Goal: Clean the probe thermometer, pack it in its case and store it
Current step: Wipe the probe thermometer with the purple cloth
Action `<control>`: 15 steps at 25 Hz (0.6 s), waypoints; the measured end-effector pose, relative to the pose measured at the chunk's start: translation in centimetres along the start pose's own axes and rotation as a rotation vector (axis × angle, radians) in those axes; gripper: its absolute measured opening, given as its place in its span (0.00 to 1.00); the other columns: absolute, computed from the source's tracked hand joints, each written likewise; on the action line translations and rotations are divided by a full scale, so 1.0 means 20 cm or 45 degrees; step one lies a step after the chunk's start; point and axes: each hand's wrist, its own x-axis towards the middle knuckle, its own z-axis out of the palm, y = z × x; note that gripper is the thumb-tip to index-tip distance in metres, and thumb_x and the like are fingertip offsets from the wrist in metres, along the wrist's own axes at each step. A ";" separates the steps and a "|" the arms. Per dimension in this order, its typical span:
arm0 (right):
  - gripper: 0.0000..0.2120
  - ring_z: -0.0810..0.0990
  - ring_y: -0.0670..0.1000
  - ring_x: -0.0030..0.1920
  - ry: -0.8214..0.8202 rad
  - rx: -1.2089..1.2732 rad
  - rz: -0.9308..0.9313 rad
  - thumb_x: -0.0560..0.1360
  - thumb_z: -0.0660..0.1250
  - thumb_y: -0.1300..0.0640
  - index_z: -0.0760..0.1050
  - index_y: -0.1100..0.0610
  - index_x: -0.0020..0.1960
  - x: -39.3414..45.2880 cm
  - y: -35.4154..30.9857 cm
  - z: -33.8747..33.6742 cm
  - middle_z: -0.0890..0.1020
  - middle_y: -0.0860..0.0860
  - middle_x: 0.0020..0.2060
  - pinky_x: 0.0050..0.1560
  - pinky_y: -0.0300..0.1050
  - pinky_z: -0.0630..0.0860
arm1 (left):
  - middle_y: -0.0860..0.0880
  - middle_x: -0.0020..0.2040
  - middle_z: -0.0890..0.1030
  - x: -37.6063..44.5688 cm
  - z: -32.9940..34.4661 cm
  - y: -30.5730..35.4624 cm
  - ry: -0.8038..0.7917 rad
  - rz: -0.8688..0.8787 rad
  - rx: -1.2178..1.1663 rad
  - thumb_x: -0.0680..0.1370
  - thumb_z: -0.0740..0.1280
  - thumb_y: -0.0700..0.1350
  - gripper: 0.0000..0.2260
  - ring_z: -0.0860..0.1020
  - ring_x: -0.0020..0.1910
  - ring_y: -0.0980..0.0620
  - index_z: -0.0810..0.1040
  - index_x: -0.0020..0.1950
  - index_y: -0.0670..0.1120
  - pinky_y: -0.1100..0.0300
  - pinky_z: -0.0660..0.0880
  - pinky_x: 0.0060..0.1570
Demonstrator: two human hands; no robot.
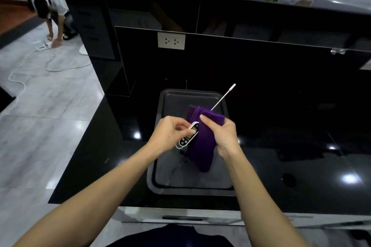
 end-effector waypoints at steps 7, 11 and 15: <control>0.11 0.87 0.53 0.42 -0.010 0.014 -0.010 0.67 0.79 0.58 0.83 0.57 0.48 0.01 0.01 -0.01 0.88 0.53 0.40 0.41 0.44 0.83 | 0.50 0.36 0.86 0.01 -0.01 0.03 -0.070 -0.028 -0.093 0.72 0.75 0.47 0.04 0.84 0.36 0.57 0.86 0.45 0.49 0.62 0.77 0.39; 0.15 0.86 0.54 0.44 -0.231 0.211 0.060 0.65 0.77 0.58 0.82 0.60 0.50 0.01 -0.03 -0.04 0.86 0.57 0.44 0.49 0.49 0.84 | 0.44 0.44 0.87 0.03 -0.08 0.04 -0.424 -0.296 -0.534 0.71 0.74 0.47 0.07 0.85 0.41 0.51 0.86 0.46 0.46 0.63 0.79 0.35; 0.10 0.87 0.54 0.42 -0.110 0.244 0.069 0.68 0.77 0.60 0.83 0.59 0.48 0.04 -0.05 0.01 0.87 0.57 0.42 0.45 0.47 0.84 | 0.45 0.40 0.87 0.05 -0.05 0.04 -0.273 -0.211 -0.490 0.72 0.75 0.44 0.03 0.85 0.36 0.53 0.85 0.44 0.47 0.64 0.78 0.33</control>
